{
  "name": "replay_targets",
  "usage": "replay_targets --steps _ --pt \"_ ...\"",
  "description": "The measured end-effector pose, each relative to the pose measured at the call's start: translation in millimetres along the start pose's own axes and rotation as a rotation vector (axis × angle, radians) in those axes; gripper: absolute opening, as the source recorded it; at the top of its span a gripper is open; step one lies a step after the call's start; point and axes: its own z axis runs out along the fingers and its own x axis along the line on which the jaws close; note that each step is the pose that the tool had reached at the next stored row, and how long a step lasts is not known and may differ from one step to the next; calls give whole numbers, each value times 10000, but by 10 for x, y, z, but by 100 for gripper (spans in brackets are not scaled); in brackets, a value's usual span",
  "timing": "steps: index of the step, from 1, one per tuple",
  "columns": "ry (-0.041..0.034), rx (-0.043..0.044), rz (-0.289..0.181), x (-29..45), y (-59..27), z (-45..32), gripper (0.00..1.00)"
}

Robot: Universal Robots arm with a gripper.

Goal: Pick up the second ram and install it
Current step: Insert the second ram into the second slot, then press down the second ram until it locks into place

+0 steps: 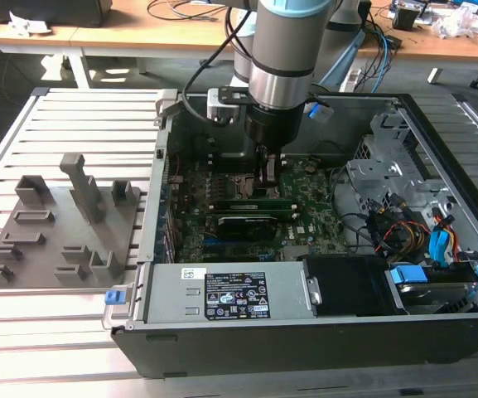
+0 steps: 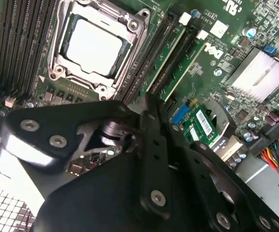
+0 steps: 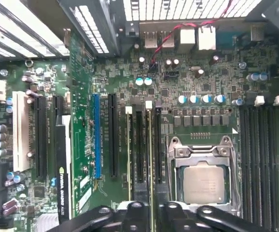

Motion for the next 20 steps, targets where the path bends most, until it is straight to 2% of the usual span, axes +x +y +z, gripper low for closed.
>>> replay_targets --steps 1,2,13,15,18,20 --pt "8 1 1 -11 1 -1 13" --pt "9 1 0 -15 0 -2 11" --pt "13 2 2 -20 -13 -1 11" --pt "27 -31 -1 -27 -227 0 11" --pt "30 -95 -2 -34 -411 41 11" --pt "30 -126 -3 -38 -483 76 11"
